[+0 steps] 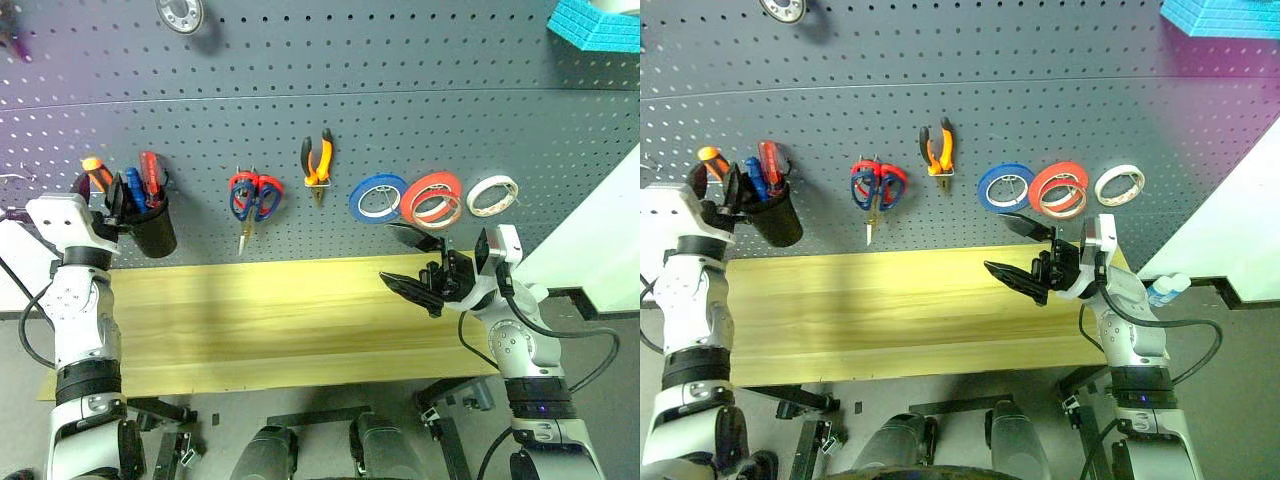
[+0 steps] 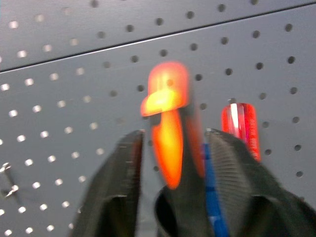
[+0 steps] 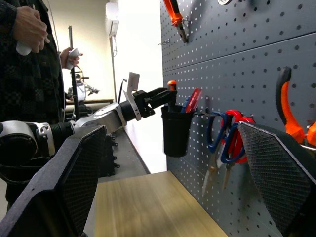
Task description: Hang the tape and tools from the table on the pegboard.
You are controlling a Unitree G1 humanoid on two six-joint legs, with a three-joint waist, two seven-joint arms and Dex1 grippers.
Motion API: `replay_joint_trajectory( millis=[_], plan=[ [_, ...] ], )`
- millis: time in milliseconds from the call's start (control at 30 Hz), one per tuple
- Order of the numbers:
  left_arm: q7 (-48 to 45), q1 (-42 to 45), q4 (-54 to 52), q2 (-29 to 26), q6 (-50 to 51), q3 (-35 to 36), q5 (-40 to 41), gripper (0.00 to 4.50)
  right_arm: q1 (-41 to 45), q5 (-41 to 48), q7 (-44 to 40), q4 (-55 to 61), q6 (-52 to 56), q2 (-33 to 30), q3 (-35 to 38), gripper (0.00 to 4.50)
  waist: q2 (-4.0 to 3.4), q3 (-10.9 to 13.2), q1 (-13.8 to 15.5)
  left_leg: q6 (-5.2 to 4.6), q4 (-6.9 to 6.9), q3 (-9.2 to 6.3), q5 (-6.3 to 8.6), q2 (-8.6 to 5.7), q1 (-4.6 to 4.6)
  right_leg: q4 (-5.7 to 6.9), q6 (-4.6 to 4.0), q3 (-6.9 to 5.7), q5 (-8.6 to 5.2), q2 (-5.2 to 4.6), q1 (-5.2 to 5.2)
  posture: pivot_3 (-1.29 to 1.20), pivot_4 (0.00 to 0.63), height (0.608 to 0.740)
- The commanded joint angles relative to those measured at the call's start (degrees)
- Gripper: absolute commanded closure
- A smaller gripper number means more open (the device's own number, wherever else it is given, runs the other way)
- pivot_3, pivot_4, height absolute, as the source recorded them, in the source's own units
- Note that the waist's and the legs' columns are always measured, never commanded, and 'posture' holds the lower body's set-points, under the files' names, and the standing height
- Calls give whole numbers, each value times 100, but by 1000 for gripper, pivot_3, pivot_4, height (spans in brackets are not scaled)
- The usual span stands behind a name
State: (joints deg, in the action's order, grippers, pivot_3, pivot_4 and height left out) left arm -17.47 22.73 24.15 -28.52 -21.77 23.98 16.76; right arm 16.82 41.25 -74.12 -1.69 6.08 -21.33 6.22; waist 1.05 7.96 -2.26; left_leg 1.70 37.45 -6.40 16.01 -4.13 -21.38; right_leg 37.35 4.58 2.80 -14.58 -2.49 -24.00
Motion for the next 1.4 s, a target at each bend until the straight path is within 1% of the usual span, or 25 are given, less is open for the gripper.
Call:
replay_joint_trajectory(
  millis=[33, 133, 467, 667, 800, 867, 967, 1000, 1033, 1133, 1200, 1233, 1300, 1400],
  plan=[
    [-74, 101, -374, -33, -22, 69, 167, 1094, 36, 47, 53, 188, 26, -14, 60, 0, 0, 0, 1, 0, 1, 0, 0, 0, 0, 0, 0, 0, 0, 0, 0, -66, 115, 740],
    [-79, 124, -569, 6, -4, 19, 190, 62, 47, 36, 83, 199, 23, -4, 51, 0, 0, 0, -14, 0, 1, 0, 0, -1, 0, 0, 0, 0, 0, 0, 0, -67, 115, 740],
    [-97, 362, -1626, 149, 295, -202, 296, 62, 115, 23, 214, 267, 64, -1, 40, 0, 0, 0, -19, 0, 1, 0, 0, 0, 0, 0, 0, 0, 0, 0, 0, -62, 105, 740],
    [-436, 425, -2413, 376, 877, -851, 439, 62, 205, 4, 453, 122, -34, 151, 93, 0, 1, -1, -18, 0, 1, 1, 0, -1, 0, 0, 0, 0, 0, 0, 1, -59, 90, 740],
    [-997, -8, -2983, 503, 1464, -1434, 721, 62, 284, -111, 838, -162, -390, 476, 237, 0, -2, -3, -40, 0, 0, 4, 0, -1, 3, 1, 0, 1, 0, 3, 1, -58, 85, 740],
    [-936, -237, -3085, 626, 1654, -1508, 726, 62, 248, -226, 997, -255, -612, 647, 258, 0, -3, -3, -43, 0, -1, 5, 0, 0, 4, 1, 0, 2, 0, 4, 0, -58, 85, 740],
    [-1088, -585, -3191, 673, 1737, -1761, 518, 62, 258, -462, 1383, -573, -1075, 900, 425, 0, -3, -3, -35, 2, -2, 4, -1, 3, 5, 9, 0, 4, 0, 8, -4, -55, 83, 740],
    [-1124, -720, -3184, 640, 1594, -1861, 291, 62, 264, -506, 1532, -708, -1233, 987, 509, 0, -3, -3, -27, 3, -1, 4, -2, 3, 5, 12, -1, 4, 0, 8, -5, -53, 82, 740],
    [-1188, -851, -3214, 639, 1523, -1906, 239, 62, 257, -565, 1668, -818, -1396, 1070, 574, 0, -4, -4, -25, 3, 0, 4, -2, 2, 5, 12, -1, 4, 0, 7, -4, -54, 81, 740],
    [-1357, -1317, -3232, 673, 1437, -1946, 239, 62, 128, -934, 2125, -1117, -2028, 1367, 650, 0, -7, -7, -24, 3, 2, 8, -2, -1, 6, 11, -1, 4, 0, 6, -2, -50, 75, 740],
    [-1370, -1587, -3195, 738, 1397, -1895, 273, 62, 41, -992, 2469, -1218, -2288, 1587, 760, 0, -14, -13, -27, 3, 0, 8, -2, 0, 6, 11, -1, 5, -1, 7, -3, -49, 74, 740],
    [-1352, -1674, -3140, 761, 1274, -1877, 198, 62, -16, -925, 2531, -1193, -2248, 1641, 776, 0, -18, -15, -25, 3, -2, 8, -2, 0, 7, 11, -1, 5, -1, 7, -4, -50, 72, 740],
    [-1371, -1909, -2984, 798, 1089, -1860, 87, 62, -171, -1158, 2829, -1210, -2503, 1724, 800, 0, -26, -21, -23, 3, -1, 8, -2, 1, 7, 13, -1, 5, 0, 7, -4, -50, 71, 740],
    [-1121, -2150, -2681, 940, 717, -1754, -166, 62, -430, -1684, 3306, -1406, -2959, 1708, 823, 0, -49, -58, -17, 3, 0, 11, -2, -1, 10, 13, -1, 6, -1, 7, 0, -44, 70, 740]
  ],
)
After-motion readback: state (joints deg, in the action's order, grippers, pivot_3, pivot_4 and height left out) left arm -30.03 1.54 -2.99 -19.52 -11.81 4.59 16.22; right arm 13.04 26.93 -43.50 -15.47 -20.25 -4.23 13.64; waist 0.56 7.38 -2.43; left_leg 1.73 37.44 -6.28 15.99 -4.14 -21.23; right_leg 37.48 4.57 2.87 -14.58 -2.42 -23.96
